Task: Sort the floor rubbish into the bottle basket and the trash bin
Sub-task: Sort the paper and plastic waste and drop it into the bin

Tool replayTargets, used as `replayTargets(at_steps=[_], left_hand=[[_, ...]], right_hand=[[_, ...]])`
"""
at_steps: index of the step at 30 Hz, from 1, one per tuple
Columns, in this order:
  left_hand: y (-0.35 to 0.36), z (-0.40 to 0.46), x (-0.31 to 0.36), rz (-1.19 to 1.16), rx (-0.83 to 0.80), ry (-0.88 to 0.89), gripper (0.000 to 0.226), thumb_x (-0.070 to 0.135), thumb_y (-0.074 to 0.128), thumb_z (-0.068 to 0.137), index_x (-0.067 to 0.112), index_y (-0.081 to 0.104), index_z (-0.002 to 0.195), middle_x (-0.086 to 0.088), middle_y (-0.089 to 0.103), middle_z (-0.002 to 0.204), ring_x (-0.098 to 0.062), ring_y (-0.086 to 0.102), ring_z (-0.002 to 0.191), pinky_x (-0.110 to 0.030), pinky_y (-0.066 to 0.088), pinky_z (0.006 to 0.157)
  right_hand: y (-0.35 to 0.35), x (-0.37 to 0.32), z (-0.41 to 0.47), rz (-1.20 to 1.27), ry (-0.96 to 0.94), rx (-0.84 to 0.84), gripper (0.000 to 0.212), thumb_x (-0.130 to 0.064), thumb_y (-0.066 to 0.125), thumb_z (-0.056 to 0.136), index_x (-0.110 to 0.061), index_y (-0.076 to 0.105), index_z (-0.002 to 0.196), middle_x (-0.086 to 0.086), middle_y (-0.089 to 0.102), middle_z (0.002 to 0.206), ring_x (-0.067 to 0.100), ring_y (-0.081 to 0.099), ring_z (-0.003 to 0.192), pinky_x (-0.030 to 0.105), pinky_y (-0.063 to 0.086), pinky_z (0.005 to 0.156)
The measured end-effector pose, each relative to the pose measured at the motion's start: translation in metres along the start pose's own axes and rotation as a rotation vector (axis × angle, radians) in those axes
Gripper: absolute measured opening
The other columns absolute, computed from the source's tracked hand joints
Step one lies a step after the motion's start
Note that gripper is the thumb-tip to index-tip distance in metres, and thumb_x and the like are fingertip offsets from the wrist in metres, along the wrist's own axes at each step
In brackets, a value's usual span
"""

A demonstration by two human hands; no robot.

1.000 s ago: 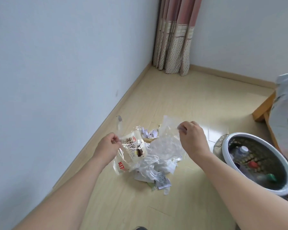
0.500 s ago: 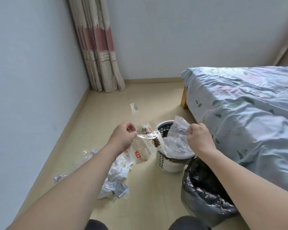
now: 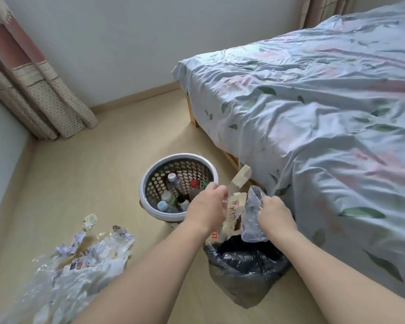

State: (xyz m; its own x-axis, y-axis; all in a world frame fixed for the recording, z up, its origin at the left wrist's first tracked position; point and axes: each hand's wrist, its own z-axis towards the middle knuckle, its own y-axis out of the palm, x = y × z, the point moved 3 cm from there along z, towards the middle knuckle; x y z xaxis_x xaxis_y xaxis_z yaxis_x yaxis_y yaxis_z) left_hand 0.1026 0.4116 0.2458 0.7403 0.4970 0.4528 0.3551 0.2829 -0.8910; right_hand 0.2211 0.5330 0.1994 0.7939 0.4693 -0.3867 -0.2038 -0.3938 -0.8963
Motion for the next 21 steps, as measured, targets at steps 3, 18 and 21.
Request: replayTargets(at_steps=[3, 18, 21], left_hand=[[0.046, 0.025, 0.0, 0.027, -0.062, 0.022, 0.015, 0.019, 0.051, 0.097, 0.02, 0.055, 0.112, 0.001, 0.05, 0.111, -0.023, 0.058, 0.093, -0.037, 0.05, 0.079], [0.196, 0.055, -0.063, 0.435, -0.624, 0.128, 0.043, 0.005, 0.044, 0.094, 0.01, 0.039, 0.136, -0.013, 0.042, 0.132, -0.038, 0.054, 0.112, -0.048, 0.049, 0.082], [0.187, 0.055, -0.055, 0.481, -0.419, 0.257, 0.03, 0.003, 0.04, 0.095, 0.007, 0.045, 0.124, -0.012, 0.042, 0.123, -0.034, 0.053, 0.1, -0.041, 0.042, 0.063]], right_hand=[[0.03, 0.019, 0.017, 0.053, 0.072, -0.07, 0.022, -0.008, 0.041, 0.094, -0.007, 0.056, 0.11, 0.014, 0.053, 0.12, 0.035, 0.056, 0.109, 0.037, 0.045, 0.088], [0.14, 0.062, 0.06, -0.037, 0.244, -0.563, 0.032, -0.009, 0.051, 0.09, -0.004, 0.058, 0.12, 0.012, 0.062, 0.118, 0.026, 0.062, 0.102, 0.026, 0.047, 0.077], [0.133, 0.053, 0.062, -0.102, 0.218, -0.515, 0.033, -0.01, 0.053, 0.087, -0.008, 0.06, 0.119, 0.011, 0.064, 0.118, 0.027, 0.062, 0.104, 0.031, 0.051, 0.085]])
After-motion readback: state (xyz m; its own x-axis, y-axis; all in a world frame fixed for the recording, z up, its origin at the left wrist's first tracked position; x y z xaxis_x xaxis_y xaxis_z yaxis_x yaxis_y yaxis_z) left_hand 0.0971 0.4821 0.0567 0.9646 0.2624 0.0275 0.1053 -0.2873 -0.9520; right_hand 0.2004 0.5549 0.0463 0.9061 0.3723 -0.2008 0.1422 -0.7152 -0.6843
